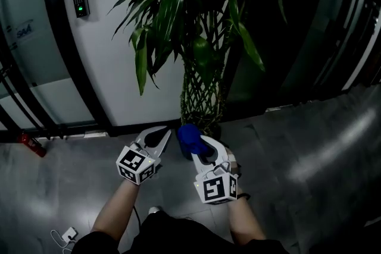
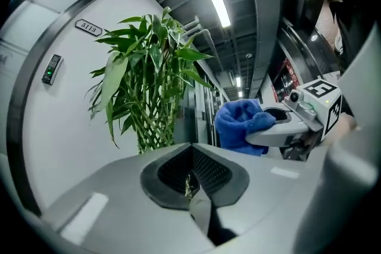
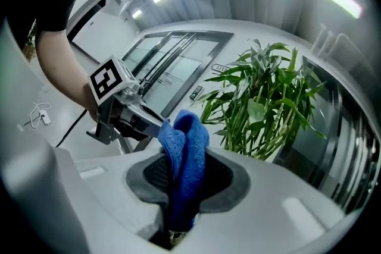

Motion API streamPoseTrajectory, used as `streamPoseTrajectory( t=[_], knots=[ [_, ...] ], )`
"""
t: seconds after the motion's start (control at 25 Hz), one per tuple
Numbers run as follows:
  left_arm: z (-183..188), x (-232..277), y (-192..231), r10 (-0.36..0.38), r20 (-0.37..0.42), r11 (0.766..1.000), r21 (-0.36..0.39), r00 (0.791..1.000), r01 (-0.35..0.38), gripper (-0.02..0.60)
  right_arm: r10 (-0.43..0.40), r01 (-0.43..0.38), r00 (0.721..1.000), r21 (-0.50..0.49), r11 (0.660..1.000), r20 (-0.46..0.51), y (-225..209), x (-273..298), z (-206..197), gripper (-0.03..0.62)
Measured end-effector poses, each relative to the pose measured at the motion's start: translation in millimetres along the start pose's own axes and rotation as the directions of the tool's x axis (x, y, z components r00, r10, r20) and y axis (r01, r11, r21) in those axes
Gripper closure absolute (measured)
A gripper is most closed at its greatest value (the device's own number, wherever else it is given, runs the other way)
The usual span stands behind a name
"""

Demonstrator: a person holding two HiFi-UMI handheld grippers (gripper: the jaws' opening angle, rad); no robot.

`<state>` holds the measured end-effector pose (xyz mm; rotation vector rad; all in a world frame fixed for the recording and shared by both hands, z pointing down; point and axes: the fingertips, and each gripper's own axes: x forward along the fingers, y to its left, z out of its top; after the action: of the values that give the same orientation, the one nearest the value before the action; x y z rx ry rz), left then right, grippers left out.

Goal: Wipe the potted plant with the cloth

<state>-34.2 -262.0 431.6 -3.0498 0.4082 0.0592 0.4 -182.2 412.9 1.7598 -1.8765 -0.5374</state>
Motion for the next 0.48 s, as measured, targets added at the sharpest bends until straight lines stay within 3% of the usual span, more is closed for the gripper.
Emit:
streamPoseTrajectory(
  t=[0.12, 0.48],
  knots=[
    [4, -5, 2, -0.013, -0.001, 1.000, 0.009, 1.000, 0.013, 0.575, 0.007, -0.007, 1.000, -0.015, 1.000, -0.004, 5, 10, 8, 0.503],
    [15, -8, 39, -0.029, 0.005, 0.998, 0.048, 1.000, 0.028, 0.575, -0.022, 0.022, 1.000, 0.078, 0.997, -0.002, -11, 35, 23, 0.503]
  ],
)
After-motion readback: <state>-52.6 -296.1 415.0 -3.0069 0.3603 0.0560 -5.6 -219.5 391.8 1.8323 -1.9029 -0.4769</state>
